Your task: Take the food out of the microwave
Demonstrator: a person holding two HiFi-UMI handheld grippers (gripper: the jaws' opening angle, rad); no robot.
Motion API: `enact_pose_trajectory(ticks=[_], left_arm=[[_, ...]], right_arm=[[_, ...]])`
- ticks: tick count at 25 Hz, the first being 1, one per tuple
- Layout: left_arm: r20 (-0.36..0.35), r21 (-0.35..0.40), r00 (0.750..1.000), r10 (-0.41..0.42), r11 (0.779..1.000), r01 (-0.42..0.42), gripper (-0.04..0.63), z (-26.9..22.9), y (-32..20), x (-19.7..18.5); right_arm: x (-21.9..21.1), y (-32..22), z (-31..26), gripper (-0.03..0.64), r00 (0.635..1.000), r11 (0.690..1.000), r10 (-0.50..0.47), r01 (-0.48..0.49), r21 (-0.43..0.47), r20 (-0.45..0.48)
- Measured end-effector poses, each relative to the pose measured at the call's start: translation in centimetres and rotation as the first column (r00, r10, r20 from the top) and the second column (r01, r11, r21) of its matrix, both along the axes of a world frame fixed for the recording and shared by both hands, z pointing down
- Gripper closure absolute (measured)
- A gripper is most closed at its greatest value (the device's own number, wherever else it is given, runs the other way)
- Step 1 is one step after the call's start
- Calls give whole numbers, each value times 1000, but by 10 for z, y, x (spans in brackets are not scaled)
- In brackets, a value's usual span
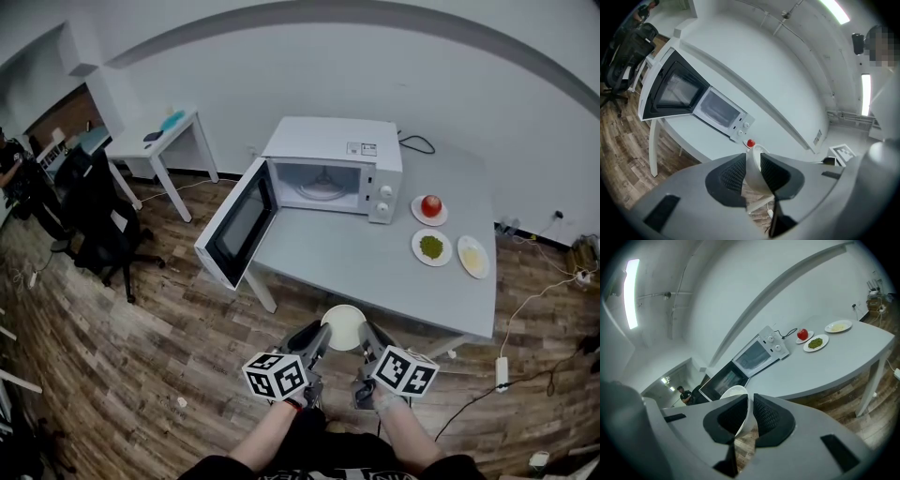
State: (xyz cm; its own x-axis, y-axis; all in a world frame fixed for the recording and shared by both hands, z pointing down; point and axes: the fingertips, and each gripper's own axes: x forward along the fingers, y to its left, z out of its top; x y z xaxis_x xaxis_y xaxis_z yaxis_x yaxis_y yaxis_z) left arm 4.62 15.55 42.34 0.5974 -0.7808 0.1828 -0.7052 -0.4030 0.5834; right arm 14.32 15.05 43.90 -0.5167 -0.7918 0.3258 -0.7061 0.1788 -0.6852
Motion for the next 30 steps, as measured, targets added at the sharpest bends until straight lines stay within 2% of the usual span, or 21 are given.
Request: enact_pose_trajectory(ticks=[13, 30], left_arm=[[19, -6, 1000, -20, 1000, 20, 499, 1, 32, 6], [31, -30, 999, -12, 999, 13, 499, 8, 19, 9]], right_arm=[[6, 29, 0, 566, 1000, 1000, -27, 27, 6, 4], [8, 17, 9, 566, 999, 999, -30, 30, -16, 15]])
